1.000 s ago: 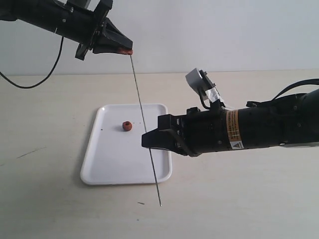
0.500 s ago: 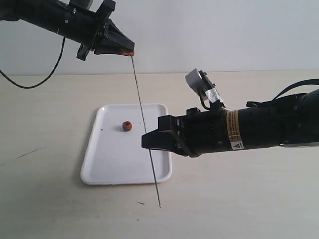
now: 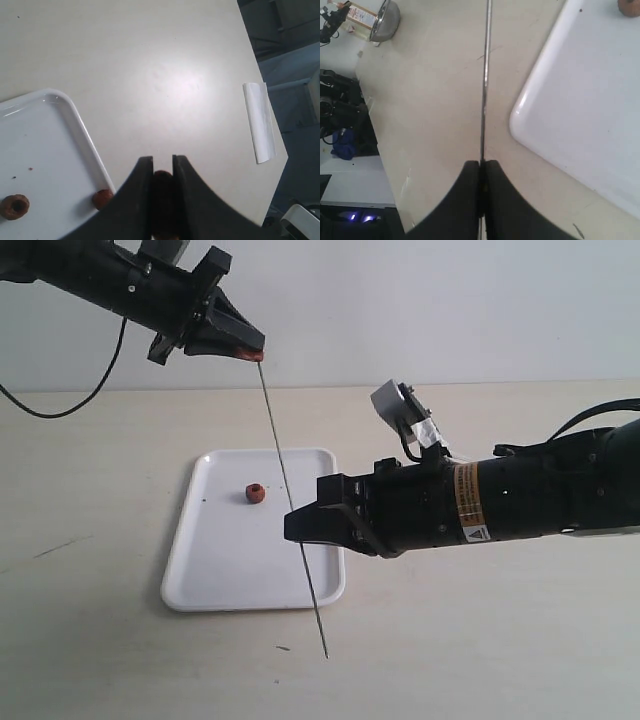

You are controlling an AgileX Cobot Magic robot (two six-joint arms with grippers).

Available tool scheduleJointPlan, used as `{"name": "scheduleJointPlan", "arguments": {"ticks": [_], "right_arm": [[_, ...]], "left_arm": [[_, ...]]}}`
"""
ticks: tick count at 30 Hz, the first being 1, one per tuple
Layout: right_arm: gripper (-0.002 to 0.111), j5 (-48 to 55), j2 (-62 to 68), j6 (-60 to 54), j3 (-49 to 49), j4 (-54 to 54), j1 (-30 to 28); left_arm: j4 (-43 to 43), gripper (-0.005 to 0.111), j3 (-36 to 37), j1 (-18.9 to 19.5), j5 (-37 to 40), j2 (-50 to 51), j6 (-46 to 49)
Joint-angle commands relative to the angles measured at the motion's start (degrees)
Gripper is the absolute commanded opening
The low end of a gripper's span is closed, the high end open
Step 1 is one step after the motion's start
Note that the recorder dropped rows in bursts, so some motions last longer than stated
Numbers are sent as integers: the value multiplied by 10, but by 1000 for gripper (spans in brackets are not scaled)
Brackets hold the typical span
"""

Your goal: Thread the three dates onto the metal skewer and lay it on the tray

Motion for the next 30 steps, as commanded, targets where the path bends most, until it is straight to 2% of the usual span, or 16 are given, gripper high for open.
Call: {"name": "scheduleJointPlan", "arguments": {"ticks": [1,18,30], "right_arm": [[0,-14,1,-7,-4,-1,-3],[0,-14,1,-6,-4,-10,-3],[0,-20,1,5,-4,-16,-3]], "left_arm": [[4,0,0,-2,4,-5,2],[9,0,0,0,4,-5,1],[3,0,0,0,4,-5,-54]]}}
